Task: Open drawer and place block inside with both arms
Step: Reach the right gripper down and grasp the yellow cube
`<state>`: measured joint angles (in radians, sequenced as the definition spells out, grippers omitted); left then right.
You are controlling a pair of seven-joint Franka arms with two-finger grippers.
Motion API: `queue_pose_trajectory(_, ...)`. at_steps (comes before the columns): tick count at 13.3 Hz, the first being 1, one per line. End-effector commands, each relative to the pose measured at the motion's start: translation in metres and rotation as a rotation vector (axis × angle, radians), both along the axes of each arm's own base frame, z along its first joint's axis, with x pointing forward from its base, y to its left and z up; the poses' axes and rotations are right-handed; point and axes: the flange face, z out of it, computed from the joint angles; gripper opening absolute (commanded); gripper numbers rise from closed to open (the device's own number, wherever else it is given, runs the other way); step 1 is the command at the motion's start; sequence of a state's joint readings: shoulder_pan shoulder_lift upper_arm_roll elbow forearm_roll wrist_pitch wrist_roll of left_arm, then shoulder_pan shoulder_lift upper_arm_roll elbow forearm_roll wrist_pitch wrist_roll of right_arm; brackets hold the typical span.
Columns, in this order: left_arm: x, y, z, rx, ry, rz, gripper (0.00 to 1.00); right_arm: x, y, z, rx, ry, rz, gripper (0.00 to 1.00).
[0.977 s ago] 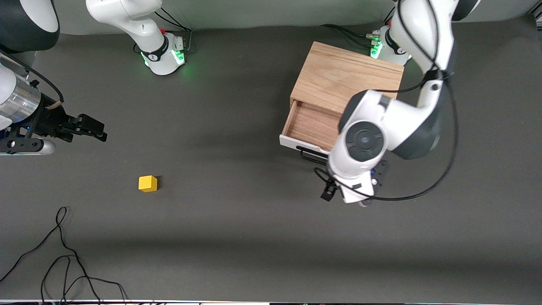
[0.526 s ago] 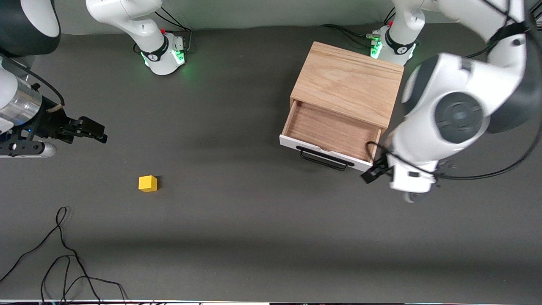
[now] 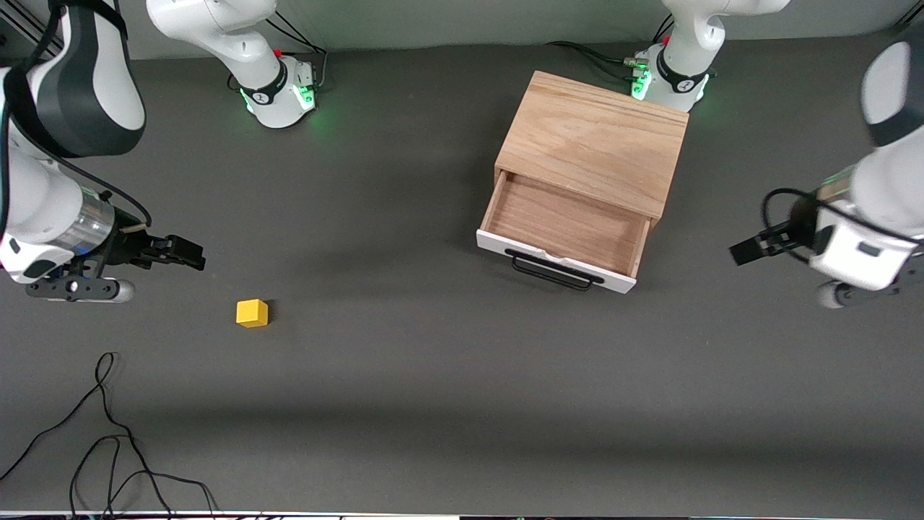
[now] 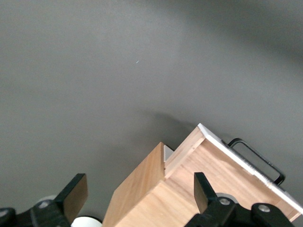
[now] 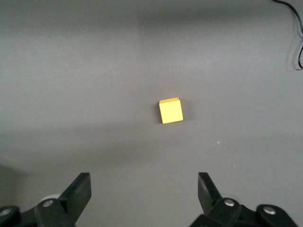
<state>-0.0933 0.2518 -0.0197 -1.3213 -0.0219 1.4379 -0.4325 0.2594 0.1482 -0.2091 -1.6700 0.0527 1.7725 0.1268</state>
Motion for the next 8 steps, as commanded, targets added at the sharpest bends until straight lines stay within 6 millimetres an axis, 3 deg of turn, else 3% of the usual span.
queue_pose_trajectory(1,-0.022,0.023,0.004,-0.033,0.004,-0.075,1.0,0.009,-0.026,-0.011,-0.004,-0.015,-0.071,1.0)
queue_pose_trajectory(3,-0.033,0.037,0.003,-0.038,-0.019,-0.097,1.0,0.021,-0.007,-0.051,-0.031,0.044,-0.039,1.0)
queue_pose_trajectory(4,-0.04,0.038,0.003,-0.041,-0.025,-0.121,1.0,0.027,0.006,-0.061,-0.04,0.046,-0.032,1.0)
queue_pose_trajectory(6,-0.051,0.043,0.003,-0.042,-0.049,-0.159,1.0,0.026,-0.003,-0.058,-0.039,0.037,-0.047,1.0)
queue_pose_trajectory(8,-0.051,0.043,0.006,-0.043,-0.066,-0.165,1.0,0.025,-0.002,-0.08,-0.041,0.021,-0.042,1.0)
